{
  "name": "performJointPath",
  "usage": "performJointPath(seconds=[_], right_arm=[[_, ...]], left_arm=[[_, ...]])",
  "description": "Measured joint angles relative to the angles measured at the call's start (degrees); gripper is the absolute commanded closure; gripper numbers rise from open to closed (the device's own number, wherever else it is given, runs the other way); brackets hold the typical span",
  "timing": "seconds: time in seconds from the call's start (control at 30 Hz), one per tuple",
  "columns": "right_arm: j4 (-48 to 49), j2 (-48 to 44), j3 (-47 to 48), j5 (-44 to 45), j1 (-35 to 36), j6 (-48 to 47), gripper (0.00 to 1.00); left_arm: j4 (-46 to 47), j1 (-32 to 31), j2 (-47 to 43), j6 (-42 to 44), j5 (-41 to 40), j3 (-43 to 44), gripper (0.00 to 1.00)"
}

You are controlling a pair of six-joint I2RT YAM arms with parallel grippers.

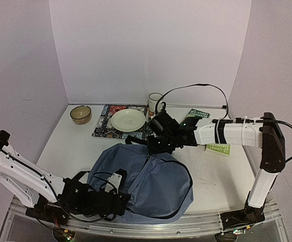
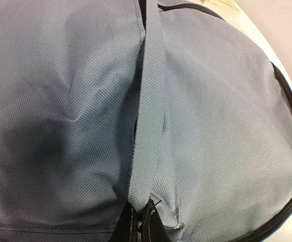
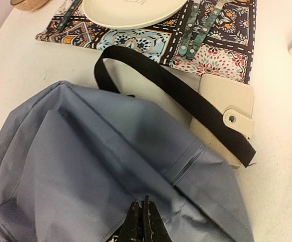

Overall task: Pack the student bag
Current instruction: Zip the lower front pocket of the student bag, then pick up the largest pocket of the bag from the student bag.

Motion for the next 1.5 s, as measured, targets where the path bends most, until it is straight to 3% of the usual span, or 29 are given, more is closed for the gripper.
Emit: performJointPath(seconds=[0.37, 0.6, 0.9, 1.13, 1.37, 1.5], right_arm=[[1.82, 4.48, 2.95, -5.39, -2.35, -3.34, 1.0], [5.67, 4.01, 3.15, -12.86, -3.48, -8.28, 0.65], [7.65, -12.85, -8.22, -18.04, -3.76, -11.8, 0.41], [6.3, -21.42, -19.95, -18.43, -2.05, -9.75, 0.37], [5.93, -21.41, -21.09, -17.38, 12.92, -9.23, 0.37], [8.64, -21.43, -21.58, -17.18, 15.89, -8.97, 0.37]], left_arm=[[-1.62, -2.85, -5.66, -2.5, -1.97, -2.09, 1.0], [-4.28, -4.27, -7.86, -5.99, -3.45, -2.52, 1.0], [-8.82, -4.97, -12.43, -9.21, -6.41, -3.31, 1.0], [-15.54, -4.96, -10.46, -13.61, -9.63, 0.98, 1.0], [-19.07, -4.05, -6.41, -16.75, -10.79, 6.25, 1.0], [-19.42, -3.05, -2.38, -17.26, -9.97, 10.71, 1.0]])
